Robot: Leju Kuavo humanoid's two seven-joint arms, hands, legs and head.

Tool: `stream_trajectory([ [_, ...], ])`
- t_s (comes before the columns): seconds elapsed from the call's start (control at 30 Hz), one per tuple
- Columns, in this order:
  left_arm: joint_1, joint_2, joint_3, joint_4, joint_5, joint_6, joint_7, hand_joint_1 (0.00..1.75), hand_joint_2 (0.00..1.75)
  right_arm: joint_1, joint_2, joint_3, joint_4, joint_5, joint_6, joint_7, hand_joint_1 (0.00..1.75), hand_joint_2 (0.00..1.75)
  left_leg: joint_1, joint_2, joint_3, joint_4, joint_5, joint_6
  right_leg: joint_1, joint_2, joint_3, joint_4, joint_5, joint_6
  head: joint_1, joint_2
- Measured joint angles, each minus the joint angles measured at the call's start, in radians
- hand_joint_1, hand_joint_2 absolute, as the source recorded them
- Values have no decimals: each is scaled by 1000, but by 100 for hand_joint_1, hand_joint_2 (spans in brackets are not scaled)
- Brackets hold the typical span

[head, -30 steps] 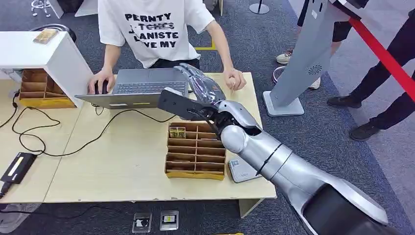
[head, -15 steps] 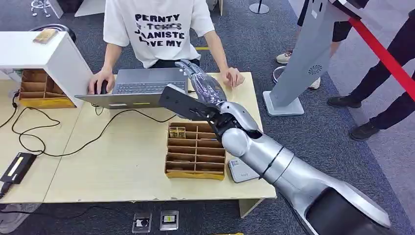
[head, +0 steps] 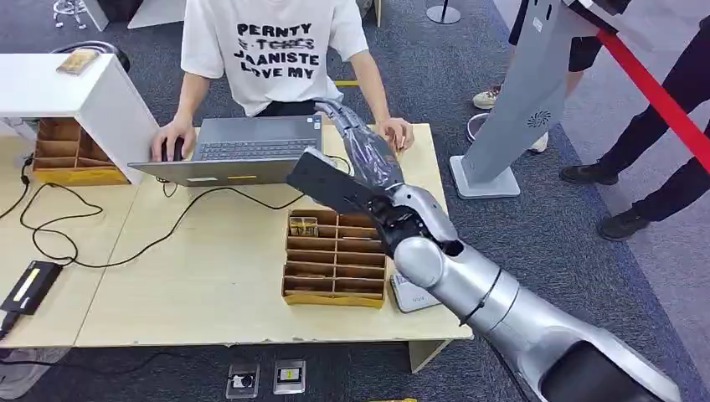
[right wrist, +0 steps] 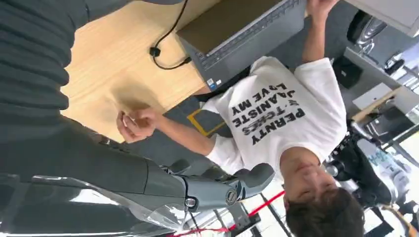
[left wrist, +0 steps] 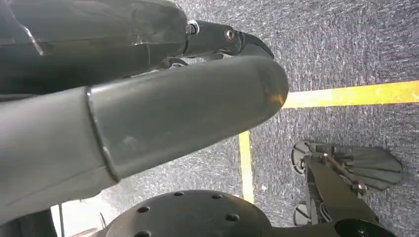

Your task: Pass the card to the sensor for recognition and then transmit it.

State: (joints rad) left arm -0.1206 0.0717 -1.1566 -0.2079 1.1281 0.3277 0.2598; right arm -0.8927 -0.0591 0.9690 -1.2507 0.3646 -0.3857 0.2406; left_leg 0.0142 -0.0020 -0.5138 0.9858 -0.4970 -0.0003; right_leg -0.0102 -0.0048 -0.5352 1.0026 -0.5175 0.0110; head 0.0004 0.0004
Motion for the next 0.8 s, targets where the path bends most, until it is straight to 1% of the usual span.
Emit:
stream_trajectory([
  [0.13, 1, 0, 0, 0, 0, -2, 0, 0, 0, 57, -46, -16, -99, 88, 0, 60, 0, 175, 0, 0, 0, 0, 0, 0, 0, 0, 0, 0, 0, 0, 0, 0],
  [0.23, 1, 0, 0, 0, 0, -3, 0, 0, 0, 87, -74, -29, -161, 116, 4, 74, 0, 175, 0, 0, 0, 0, 0, 0, 0, 0, 0, 0, 0, 0, 0, 0],
  [0.43, 3, 0, 0, 0, -1, -9, 0, 0, 0, 151, -126, -52, -265, 211, 58, 119, 0, 175, 0, 1, 0, 0, 0, 0, 0, 0, 0, 0, 0, 0, 0, 0],
  [0.6, 2, 0, 0, 0, -1, -10, 0, 0, 0, 193, -165, -55, -327, 280, 96, 149, 0, 175, 0, 1, 0, 0, 0, 0, 0, 0, 0, 0, 0, 0, 0, 0],
  [0.8, 2, 0, 0, 0, -4, -10, -1, 0, 0, 234, -199, -54, -359, 361, 137, 185, 0, 175, 0, 1, 0, 0, 0, 0, 0, 0, 0, 0, 0, 0, 0, 0],
])
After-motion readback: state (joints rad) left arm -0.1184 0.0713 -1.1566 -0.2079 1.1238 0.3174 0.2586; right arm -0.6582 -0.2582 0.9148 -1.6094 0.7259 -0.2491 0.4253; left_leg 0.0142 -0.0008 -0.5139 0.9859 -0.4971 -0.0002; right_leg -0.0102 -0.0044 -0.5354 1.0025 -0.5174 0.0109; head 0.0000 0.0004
